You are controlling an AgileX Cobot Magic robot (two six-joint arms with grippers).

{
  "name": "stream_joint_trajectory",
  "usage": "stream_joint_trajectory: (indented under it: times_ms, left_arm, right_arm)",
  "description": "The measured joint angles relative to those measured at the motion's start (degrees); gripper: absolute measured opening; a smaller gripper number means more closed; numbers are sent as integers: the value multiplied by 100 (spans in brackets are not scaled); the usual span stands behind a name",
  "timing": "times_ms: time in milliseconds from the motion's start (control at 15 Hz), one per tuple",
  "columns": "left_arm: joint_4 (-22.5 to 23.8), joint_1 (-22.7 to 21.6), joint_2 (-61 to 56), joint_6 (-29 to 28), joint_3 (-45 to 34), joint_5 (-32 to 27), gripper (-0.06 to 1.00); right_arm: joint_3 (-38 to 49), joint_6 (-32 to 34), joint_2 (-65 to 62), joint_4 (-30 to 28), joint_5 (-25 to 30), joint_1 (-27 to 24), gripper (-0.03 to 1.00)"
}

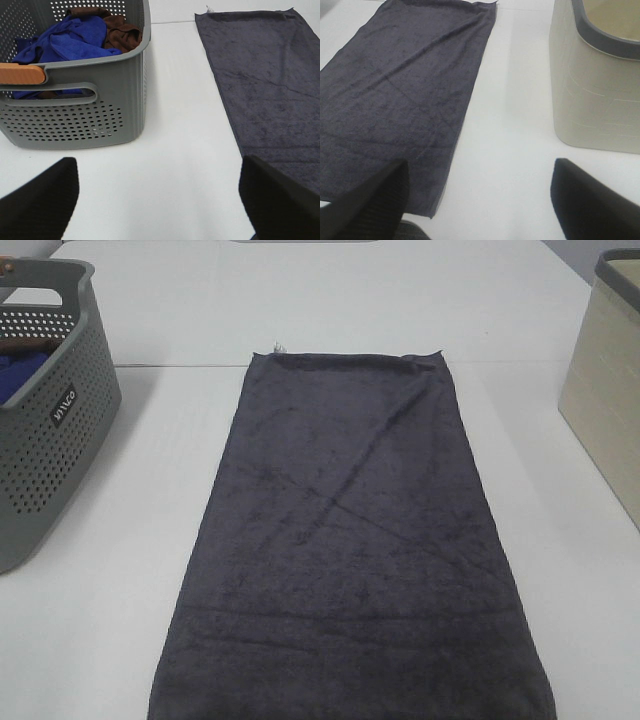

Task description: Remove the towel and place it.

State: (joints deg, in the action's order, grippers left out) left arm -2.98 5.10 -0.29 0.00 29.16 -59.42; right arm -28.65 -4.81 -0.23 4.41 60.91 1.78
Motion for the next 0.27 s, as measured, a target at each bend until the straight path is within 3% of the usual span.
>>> stream_joint_trajectory:
  times_ms: [267]
  left_arm:
    - [-6, 0, 0, 0, 0, 0, 82]
  right_arm:
    - [0, 0, 0, -6, 0, 0, 76]
